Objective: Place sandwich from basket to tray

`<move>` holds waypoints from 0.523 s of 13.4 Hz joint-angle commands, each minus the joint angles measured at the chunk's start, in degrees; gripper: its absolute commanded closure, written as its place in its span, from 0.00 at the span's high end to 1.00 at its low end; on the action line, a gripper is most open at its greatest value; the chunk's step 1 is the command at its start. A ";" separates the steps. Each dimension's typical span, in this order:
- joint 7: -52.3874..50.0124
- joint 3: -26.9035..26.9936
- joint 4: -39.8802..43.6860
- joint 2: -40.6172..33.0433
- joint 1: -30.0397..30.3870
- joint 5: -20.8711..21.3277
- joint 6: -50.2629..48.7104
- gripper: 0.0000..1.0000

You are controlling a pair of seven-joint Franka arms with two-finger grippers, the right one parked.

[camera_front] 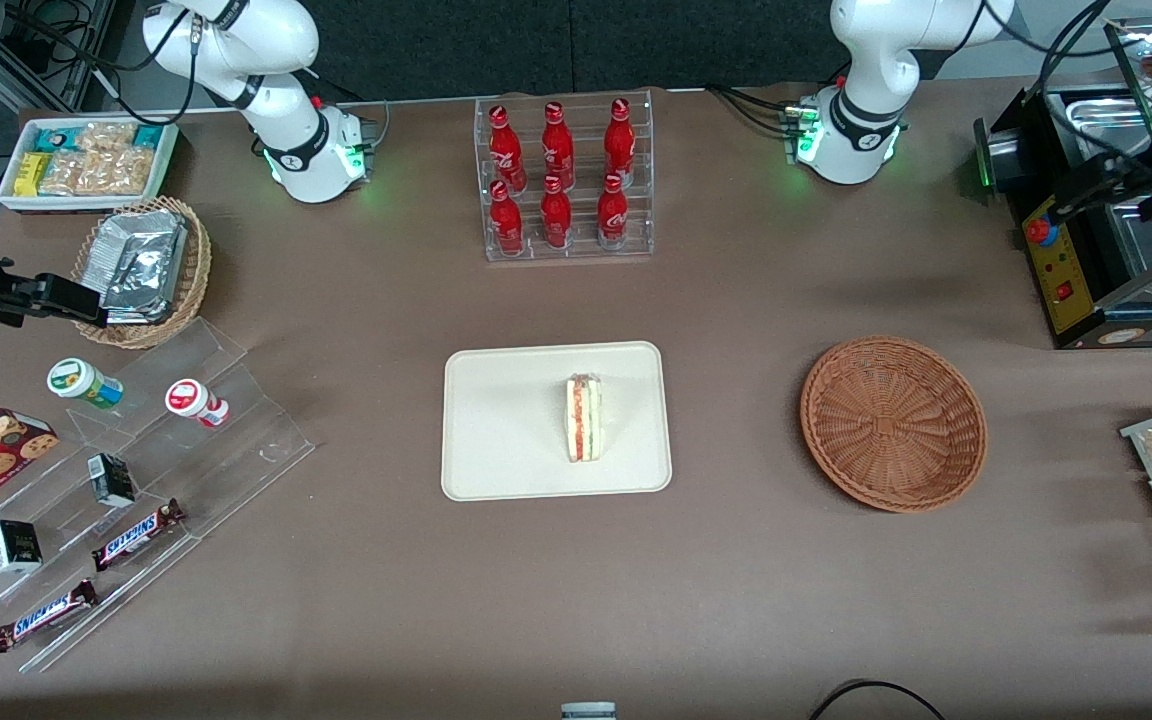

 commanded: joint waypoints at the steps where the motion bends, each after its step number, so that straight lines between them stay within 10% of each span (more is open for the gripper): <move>1: 0.68 -0.91 -1.75 -1.34 0.10 -0.60 1.30 0.99; 7: 0.94 -5.81 -0.25 -0.02 4.55 -0.08 0.94 0.99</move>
